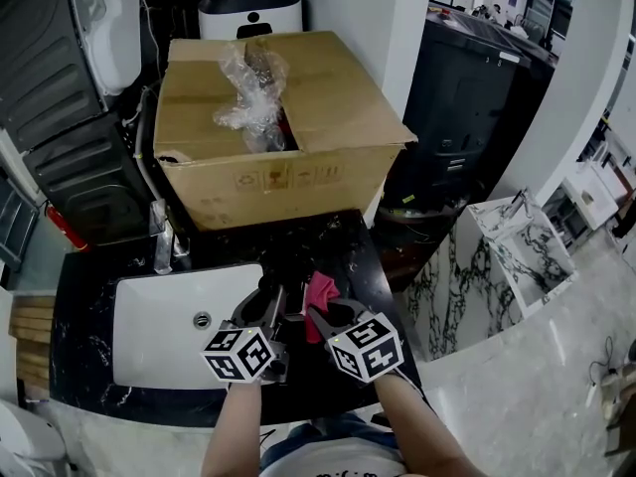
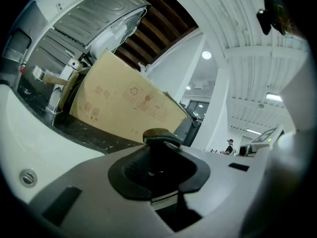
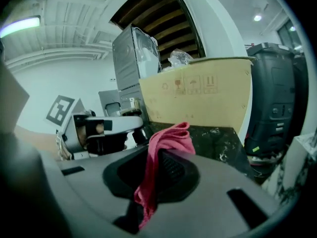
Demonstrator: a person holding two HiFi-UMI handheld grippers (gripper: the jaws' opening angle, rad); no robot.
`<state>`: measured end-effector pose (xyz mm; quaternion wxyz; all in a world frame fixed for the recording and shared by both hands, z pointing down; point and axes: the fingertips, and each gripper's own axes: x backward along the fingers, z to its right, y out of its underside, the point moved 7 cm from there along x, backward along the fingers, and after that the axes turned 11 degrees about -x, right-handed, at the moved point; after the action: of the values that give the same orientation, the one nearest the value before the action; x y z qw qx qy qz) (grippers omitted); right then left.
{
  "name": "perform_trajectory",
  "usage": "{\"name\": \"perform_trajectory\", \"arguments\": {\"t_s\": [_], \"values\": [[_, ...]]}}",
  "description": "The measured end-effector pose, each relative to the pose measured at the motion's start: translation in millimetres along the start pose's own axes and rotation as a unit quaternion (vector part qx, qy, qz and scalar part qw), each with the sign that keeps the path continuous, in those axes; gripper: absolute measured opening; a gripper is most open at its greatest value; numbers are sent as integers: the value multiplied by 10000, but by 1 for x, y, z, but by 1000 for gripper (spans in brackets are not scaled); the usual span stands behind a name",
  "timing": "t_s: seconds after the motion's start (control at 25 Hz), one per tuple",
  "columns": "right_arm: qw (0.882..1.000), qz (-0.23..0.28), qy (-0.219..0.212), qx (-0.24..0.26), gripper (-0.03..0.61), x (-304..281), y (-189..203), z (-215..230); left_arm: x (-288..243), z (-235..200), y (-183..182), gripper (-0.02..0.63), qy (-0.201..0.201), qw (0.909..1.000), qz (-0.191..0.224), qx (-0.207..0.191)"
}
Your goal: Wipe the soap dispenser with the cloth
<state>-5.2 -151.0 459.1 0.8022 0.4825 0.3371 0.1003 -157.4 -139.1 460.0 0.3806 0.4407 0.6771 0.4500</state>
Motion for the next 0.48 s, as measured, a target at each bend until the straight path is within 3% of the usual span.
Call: {"name": "perform_trajectory", "arguments": {"t_s": [0.2, 0.4, 0.48], "values": [[9991, -299, 238, -168, 52, -3, 17, 17, -2, 5, 0, 92, 31, 9998, -49, -187], [9992, -252, 101, -282, 52, 4, 13, 26, -1, 5, 0, 92, 47, 9997, -101, -228], [9998, -179, 9, -107, 52, 15, 5, 36, -1, 4, 0, 93, 38, 9998, -101, -178]]}}
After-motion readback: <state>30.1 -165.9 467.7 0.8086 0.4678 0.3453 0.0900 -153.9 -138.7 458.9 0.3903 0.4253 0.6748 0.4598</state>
